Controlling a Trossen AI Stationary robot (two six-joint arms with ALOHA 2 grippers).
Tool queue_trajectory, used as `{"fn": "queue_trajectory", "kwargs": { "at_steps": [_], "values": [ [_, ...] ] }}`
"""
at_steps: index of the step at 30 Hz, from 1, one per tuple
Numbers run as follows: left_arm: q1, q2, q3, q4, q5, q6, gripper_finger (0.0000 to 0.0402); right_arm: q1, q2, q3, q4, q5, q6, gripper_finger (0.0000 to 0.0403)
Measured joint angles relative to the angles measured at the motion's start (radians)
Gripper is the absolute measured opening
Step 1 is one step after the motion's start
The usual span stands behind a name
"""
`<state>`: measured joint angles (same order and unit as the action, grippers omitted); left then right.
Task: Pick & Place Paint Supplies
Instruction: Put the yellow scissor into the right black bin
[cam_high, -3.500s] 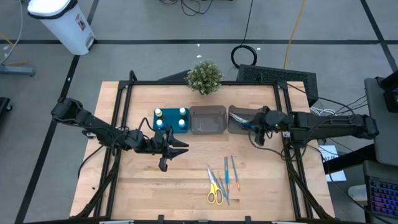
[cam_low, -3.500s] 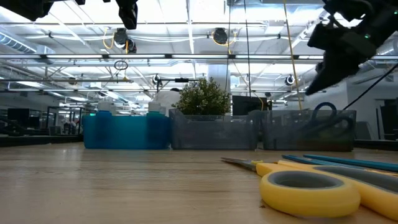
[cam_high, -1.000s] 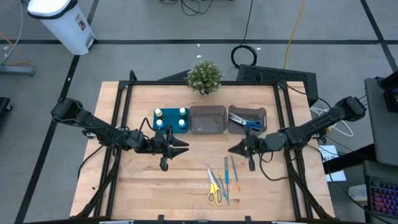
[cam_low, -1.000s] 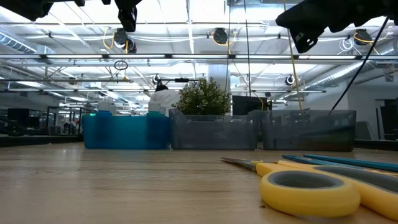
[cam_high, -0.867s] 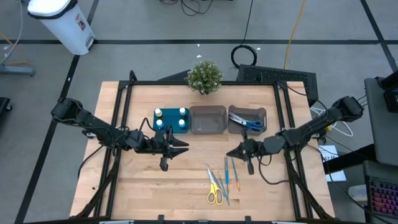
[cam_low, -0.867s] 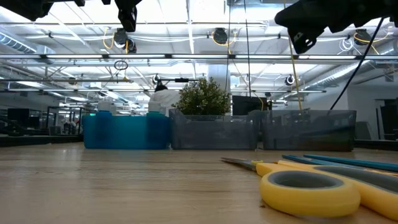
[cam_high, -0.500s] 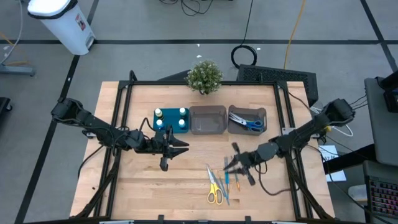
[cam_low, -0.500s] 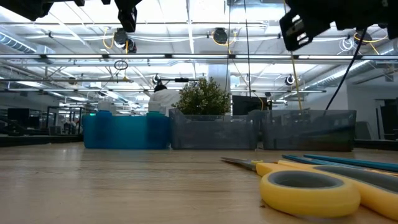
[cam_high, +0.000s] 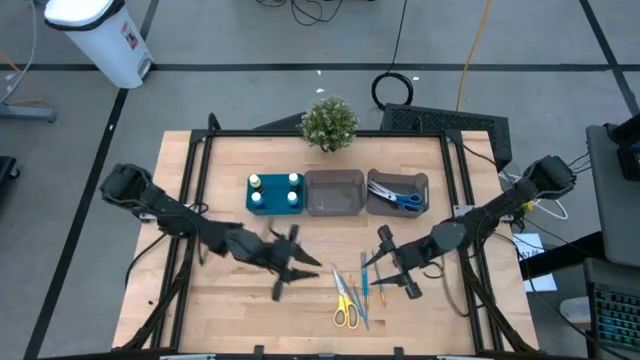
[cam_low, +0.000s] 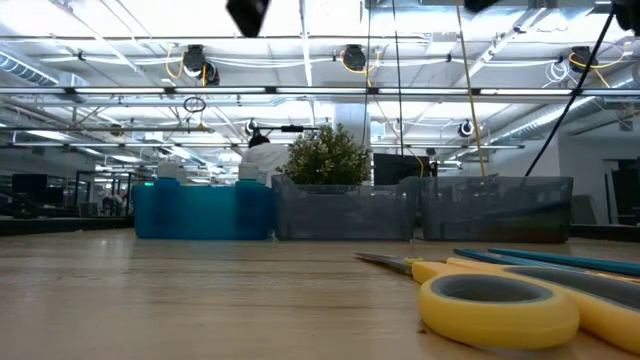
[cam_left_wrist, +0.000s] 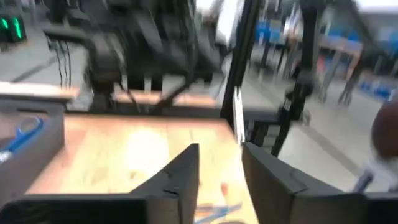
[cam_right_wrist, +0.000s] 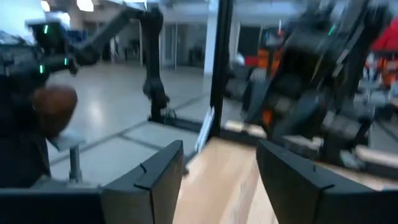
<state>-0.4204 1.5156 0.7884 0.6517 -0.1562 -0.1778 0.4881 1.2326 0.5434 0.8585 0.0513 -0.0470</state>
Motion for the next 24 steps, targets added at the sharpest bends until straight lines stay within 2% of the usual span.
{"fn": "queue_trajectory", "kwargs": {
  "at_steps": [3,5,10,16,24],
  "values": [
    [-0.01,0.086,0.14,-0.206,0.0,0.033,0.0173,0.013,-0.077,0.0,-0.001,0.0,-0.034,0.0201],
    [-0.022,0.155,0.215,-0.286,0.0,0.053,0.0198,0.024,-0.119,0.0,-0.002,0.0,-0.052,0.0203],
    [-0.044,0.327,0.346,-0.321,0.003,0.147,0.0237,0.044,-0.17,0.0,-0.017,-0.001,-0.097,0.0199],
    [-0.045,0.484,0.447,-0.317,0.003,0.188,0.0246,0.044,-0.165,0.0,-0.083,0.0,-0.096,0.0189],
    [-0.039,0.608,0.454,-0.321,-0.001,0.39,0.0246,0.044,-0.164,0.0,-0.106,0.003,-0.096,0.0183]
  ]
}}
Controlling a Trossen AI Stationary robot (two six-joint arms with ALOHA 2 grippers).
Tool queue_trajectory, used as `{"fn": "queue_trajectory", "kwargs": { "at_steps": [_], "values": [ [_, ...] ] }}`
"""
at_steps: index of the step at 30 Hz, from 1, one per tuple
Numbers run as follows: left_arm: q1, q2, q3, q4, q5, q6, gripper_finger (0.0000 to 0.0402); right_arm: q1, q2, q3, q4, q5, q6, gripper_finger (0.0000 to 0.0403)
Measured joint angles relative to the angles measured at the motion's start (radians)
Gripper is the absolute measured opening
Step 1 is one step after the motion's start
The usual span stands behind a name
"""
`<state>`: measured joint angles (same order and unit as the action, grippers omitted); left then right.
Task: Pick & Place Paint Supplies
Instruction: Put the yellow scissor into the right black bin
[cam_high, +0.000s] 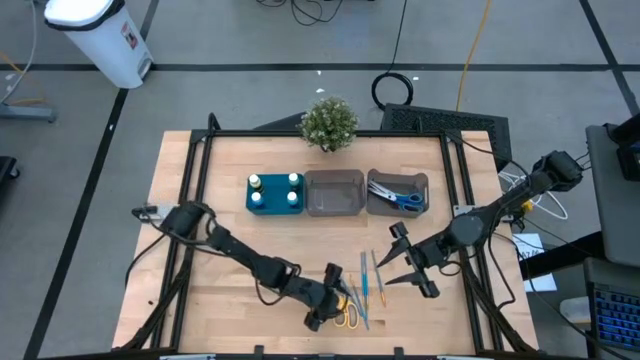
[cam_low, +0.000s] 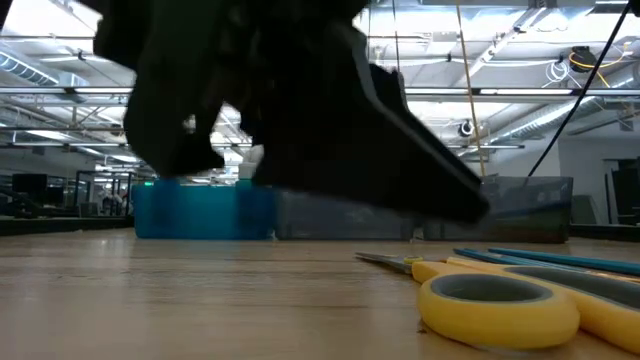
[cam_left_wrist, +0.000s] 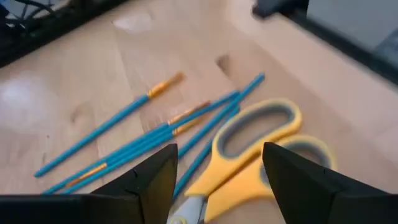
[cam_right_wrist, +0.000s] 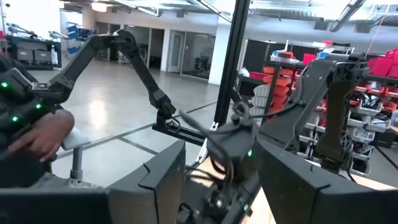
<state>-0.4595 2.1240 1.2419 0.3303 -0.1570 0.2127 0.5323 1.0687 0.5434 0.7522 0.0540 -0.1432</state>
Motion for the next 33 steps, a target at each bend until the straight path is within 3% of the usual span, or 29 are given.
{"fn": "queue_trajectory", "kwargs": {
  "at_steps": [10,23,33],
  "values": [
    [0.017,0.045,0.001,-0.009,0.038,-0.053,0.0246,0.0,0.0,0.0,-0.006,0.0,0.0,0.0176],
    [0.02,0.031,0.005,-0.198,0.088,-0.225,0.0246,0.0,0.0,0.0,-0.032,0.001,0.0,0.0173],
    [0.016,-0.076,-0.001,-0.458,0.105,-0.287,0.0246,0.0,0.0,0.0,-0.037,0.001,0.0,0.0172]
  ]
}}
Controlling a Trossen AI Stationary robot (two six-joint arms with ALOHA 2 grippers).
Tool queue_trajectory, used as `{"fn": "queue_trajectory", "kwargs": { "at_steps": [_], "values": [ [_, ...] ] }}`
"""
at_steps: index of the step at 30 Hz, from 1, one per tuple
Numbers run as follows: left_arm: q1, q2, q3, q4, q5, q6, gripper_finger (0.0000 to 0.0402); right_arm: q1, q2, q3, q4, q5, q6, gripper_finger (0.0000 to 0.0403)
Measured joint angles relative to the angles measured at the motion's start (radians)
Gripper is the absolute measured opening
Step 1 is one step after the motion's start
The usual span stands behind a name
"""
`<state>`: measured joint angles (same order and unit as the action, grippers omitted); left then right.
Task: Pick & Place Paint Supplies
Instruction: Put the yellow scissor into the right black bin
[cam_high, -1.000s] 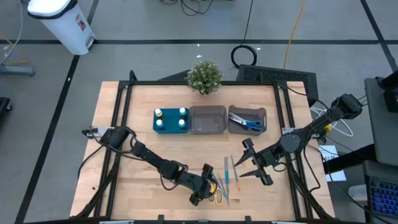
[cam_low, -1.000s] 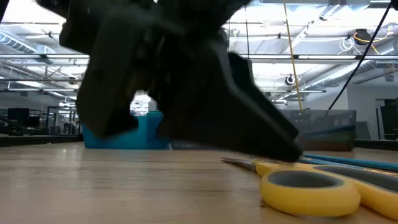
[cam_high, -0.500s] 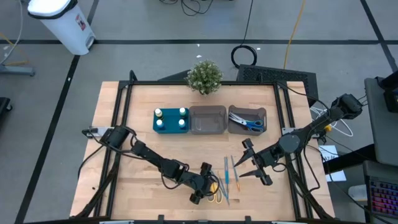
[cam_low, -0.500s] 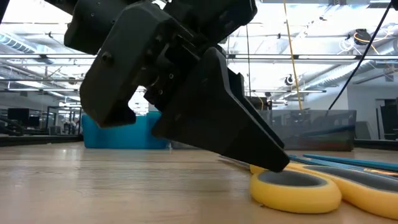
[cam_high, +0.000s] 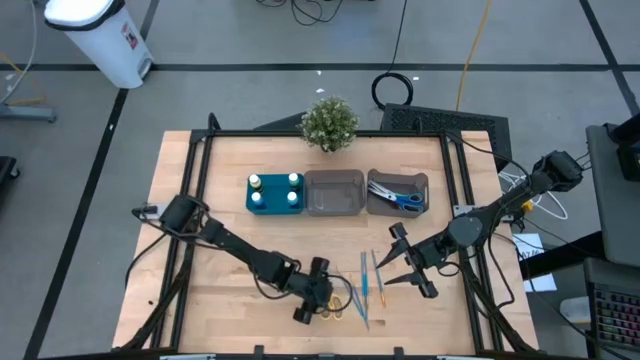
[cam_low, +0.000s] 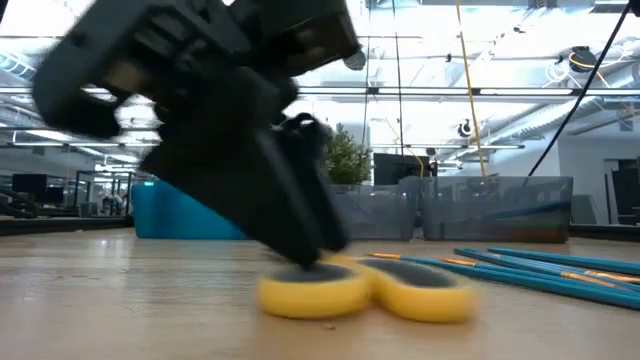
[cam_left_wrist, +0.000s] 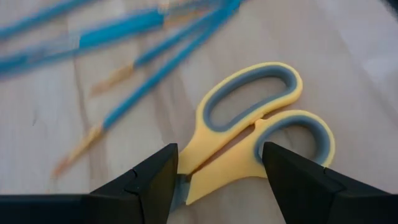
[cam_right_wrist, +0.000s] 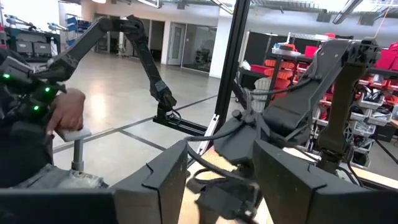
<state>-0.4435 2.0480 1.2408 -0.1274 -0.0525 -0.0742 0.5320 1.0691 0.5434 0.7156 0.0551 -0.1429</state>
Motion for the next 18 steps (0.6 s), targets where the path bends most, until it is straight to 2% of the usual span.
{"fn": "queue_trajectory", "kwargs": {
  "at_steps": [3,11,14,18],
  "values": [
    [-0.003,-0.041,-0.002,-0.09,-0.011,-0.048,0.0246,0.0,0.0,0.0,-0.004,0.0,0.0,0.0172],
    [-0.039,-0.098,-0.003,-0.365,-0.134,-0.25,0.0246,-0.001,0.0,0.0,-0.011,0.0,0.0,0.0171],
    [-0.046,-0.102,-0.002,-0.415,-0.18,-0.311,0.0246,-0.002,0.0,0.0,-0.013,0.0,0.0,0.0171],
    [-0.041,-0.101,-0.002,-0.417,-0.193,-0.31,0.0246,-0.002,0.0,0.0,-0.017,0.0,0.0,0.0171]
  ]
}}
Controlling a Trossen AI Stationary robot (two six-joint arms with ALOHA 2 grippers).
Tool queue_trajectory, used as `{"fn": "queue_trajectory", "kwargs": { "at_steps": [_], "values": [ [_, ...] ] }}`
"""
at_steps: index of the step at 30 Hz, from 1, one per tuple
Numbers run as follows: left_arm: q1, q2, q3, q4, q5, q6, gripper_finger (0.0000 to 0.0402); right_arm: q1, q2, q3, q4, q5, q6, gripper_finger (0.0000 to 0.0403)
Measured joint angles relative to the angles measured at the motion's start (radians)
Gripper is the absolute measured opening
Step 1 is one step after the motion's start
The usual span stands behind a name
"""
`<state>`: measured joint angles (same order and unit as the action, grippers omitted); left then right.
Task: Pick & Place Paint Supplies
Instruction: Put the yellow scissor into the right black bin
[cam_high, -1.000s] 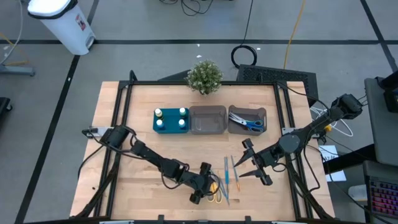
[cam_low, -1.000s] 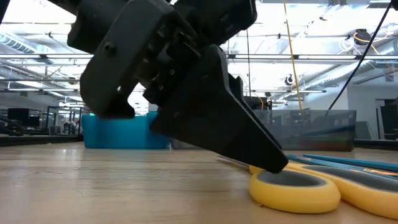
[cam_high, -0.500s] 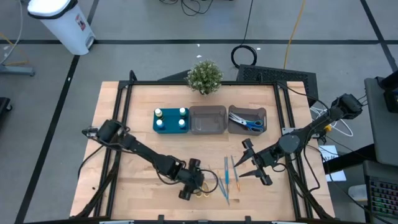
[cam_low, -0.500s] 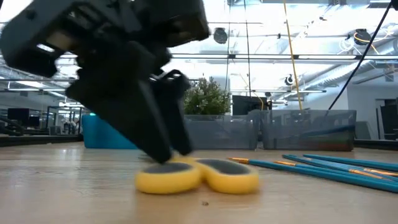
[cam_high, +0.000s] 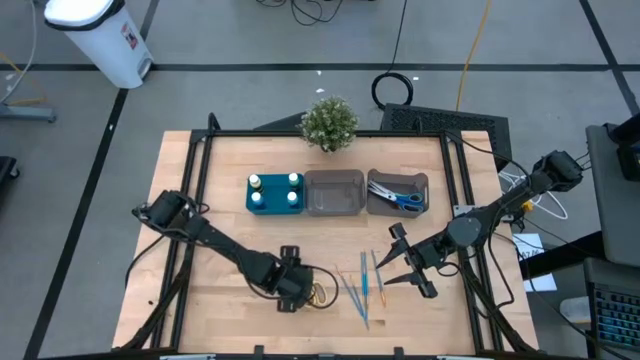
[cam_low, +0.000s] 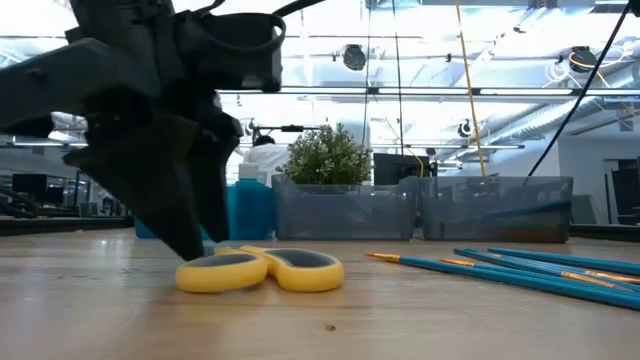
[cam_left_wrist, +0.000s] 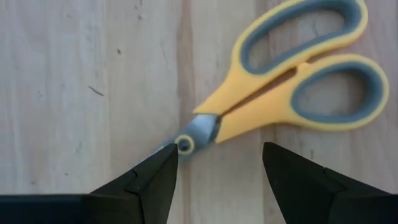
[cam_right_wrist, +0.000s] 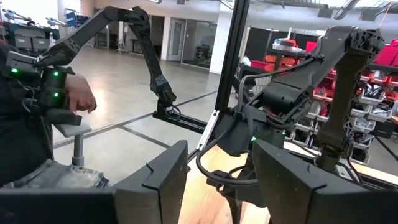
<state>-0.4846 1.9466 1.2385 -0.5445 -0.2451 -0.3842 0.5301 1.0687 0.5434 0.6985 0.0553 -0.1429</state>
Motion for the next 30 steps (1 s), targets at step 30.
{"fn": "queue_trajectory", "kwargs": {
  "at_steps": [30],
  "values": [
    [0.052,-0.005,0.003,0.51,0.062,0.034,0.0242,0.0,0.0,0.0,-0.001,0.0,0.0,0.0171]
  ]
}}
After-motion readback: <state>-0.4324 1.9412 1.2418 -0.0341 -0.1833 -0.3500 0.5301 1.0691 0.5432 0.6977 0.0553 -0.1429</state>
